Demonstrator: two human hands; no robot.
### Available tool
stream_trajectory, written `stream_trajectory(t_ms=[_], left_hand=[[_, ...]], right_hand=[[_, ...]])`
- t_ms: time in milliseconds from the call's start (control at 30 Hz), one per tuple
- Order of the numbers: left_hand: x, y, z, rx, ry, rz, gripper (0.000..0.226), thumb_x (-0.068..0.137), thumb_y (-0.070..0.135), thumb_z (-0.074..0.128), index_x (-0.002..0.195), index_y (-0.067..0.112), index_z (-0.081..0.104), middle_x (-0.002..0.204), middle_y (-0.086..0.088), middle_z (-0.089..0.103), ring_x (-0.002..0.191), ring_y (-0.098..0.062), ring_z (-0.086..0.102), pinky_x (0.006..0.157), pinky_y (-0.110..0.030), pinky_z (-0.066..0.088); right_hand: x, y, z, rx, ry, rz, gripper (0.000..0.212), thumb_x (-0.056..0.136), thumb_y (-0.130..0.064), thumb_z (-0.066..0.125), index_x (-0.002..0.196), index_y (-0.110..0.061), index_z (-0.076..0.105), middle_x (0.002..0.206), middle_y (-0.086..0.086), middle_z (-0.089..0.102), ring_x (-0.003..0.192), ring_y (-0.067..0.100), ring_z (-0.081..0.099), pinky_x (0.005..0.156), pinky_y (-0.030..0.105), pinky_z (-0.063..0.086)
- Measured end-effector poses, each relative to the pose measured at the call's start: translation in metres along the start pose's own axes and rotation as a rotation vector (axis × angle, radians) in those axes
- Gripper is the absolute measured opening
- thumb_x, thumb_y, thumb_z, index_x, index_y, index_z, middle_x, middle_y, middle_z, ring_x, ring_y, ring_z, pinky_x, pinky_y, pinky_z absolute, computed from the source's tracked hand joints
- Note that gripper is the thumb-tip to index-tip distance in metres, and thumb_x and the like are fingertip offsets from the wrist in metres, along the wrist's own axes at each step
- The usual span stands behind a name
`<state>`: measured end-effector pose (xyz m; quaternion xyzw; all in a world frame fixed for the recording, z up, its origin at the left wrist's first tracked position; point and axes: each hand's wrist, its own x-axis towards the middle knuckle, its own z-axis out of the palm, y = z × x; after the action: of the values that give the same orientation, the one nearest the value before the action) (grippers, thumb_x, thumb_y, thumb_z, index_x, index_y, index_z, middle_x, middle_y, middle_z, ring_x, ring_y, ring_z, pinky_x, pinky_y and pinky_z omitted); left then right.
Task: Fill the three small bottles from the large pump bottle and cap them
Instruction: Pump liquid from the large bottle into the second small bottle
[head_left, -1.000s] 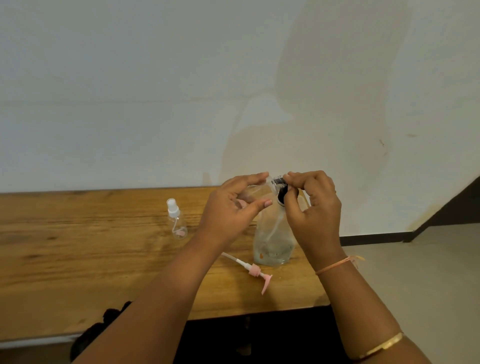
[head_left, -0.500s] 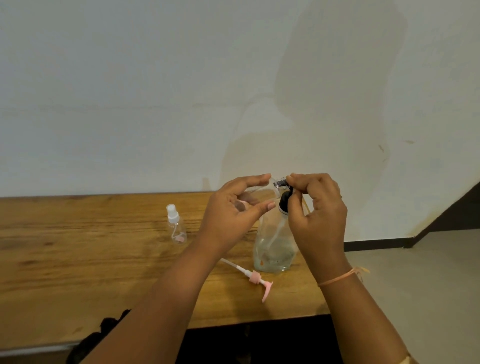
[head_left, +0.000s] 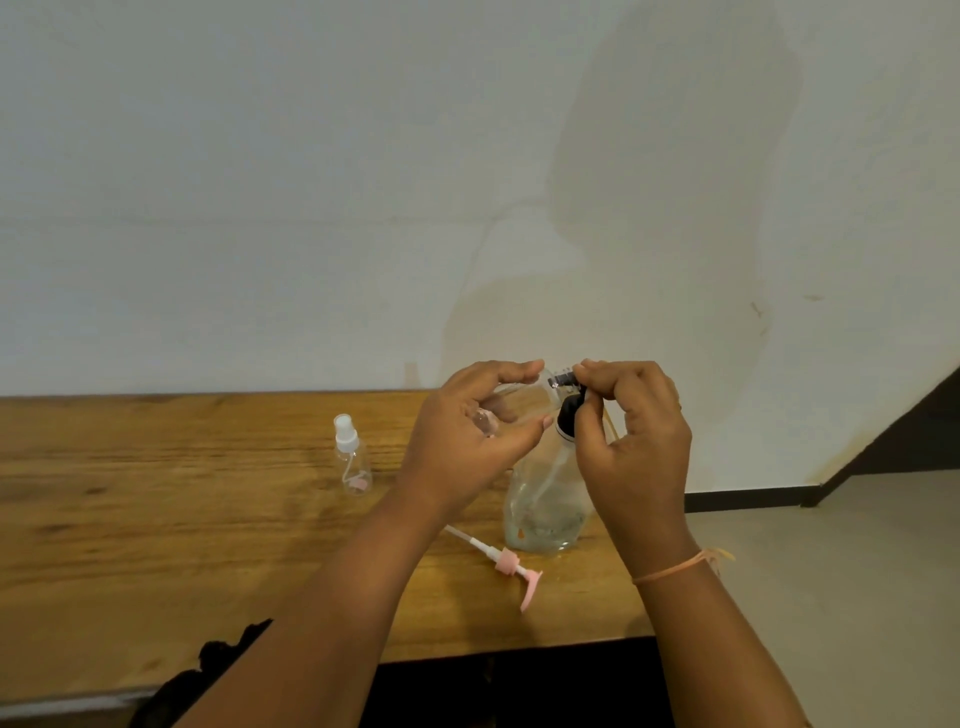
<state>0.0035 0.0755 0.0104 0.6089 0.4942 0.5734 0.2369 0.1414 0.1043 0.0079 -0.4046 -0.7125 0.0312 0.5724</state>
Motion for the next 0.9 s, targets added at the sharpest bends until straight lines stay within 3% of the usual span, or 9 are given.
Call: stream_trajectory(t_ms=[100,200,367,667,800,900], left_hand=[[0.001,0.001,0.002,-0.022,0.02,-0.008,0.04,0.065,0.037,0.081,0.099,0.041,0.062,0.103,0.019,0.065,0.077,0.002,0.06,0.068,-0.013,0.05],[0.003,-0.003,0.004,-0.014,0.034,-0.023,0.035,0.063,0.043,0.074,0.096,0.038,0.064,0.101,0.019,0.066,0.075,0.001,0.061,0.068,-0.013,0.05],[0.004,-0.008,0.006,-0.002,0.061,-0.008,0.034,0.064,0.041,0.075,0.096,0.037,0.063,0.1,0.018,0.066,0.072,-0.002,0.061,0.066,-0.014,0.05],[0.007,-0.003,0.005,-0.037,0.053,0.001,0.033,0.066,0.028,0.08,0.094,0.036,0.064,0.095,0.026,0.064,0.08,0.007,0.061,0.068,-0.008,0.047],[0.006,-0.005,0.005,-0.078,0.031,-0.093,0.031,0.062,0.037,0.077,0.09,0.036,0.065,0.097,0.024,0.067,0.082,0.004,0.064,0.071,-0.013,0.051],[0.006,-0.01,0.006,-0.099,0.034,-0.121,0.033,0.06,0.041,0.077,0.09,0.036,0.066,0.098,0.021,0.07,0.088,-0.015,0.067,0.076,-0.027,0.057]], right_hand=[[-0.003,0.002,0.002,-0.015,0.01,0.008,0.016,0.081,-0.004,0.055,0.092,-0.003,0.067,0.091,0.009,0.063,0.087,0.023,0.059,0.073,0.025,0.049],[-0.005,0.006,0.008,-0.02,0.015,0.001,0.016,0.083,-0.01,0.054,0.089,-0.002,0.066,0.09,0.009,0.062,0.086,0.02,0.056,0.073,0.016,0.044],[-0.005,0.011,0.009,-0.037,-0.021,-0.002,0.016,0.082,-0.011,0.055,0.09,-0.003,0.066,0.09,0.009,0.062,0.085,0.019,0.055,0.072,0.017,0.042],[0.003,0.004,0.001,-0.053,-0.036,-0.001,0.016,0.078,-0.005,0.059,0.091,-0.003,0.068,0.091,0.008,0.063,0.086,0.018,0.055,0.073,0.013,0.042],[-0.003,0.008,0.009,-0.066,-0.015,0.009,0.014,0.081,-0.007,0.056,0.091,-0.004,0.066,0.091,0.007,0.061,0.086,0.018,0.053,0.076,0.008,0.036],[-0.006,0.011,0.011,-0.077,-0.03,0.001,0.013,0.081,-0.007,0.057,0.091,-0.003,0.065,0.091,0.008,0.061,0.086,0.02,0.054,0.074,0.012,0.037]])
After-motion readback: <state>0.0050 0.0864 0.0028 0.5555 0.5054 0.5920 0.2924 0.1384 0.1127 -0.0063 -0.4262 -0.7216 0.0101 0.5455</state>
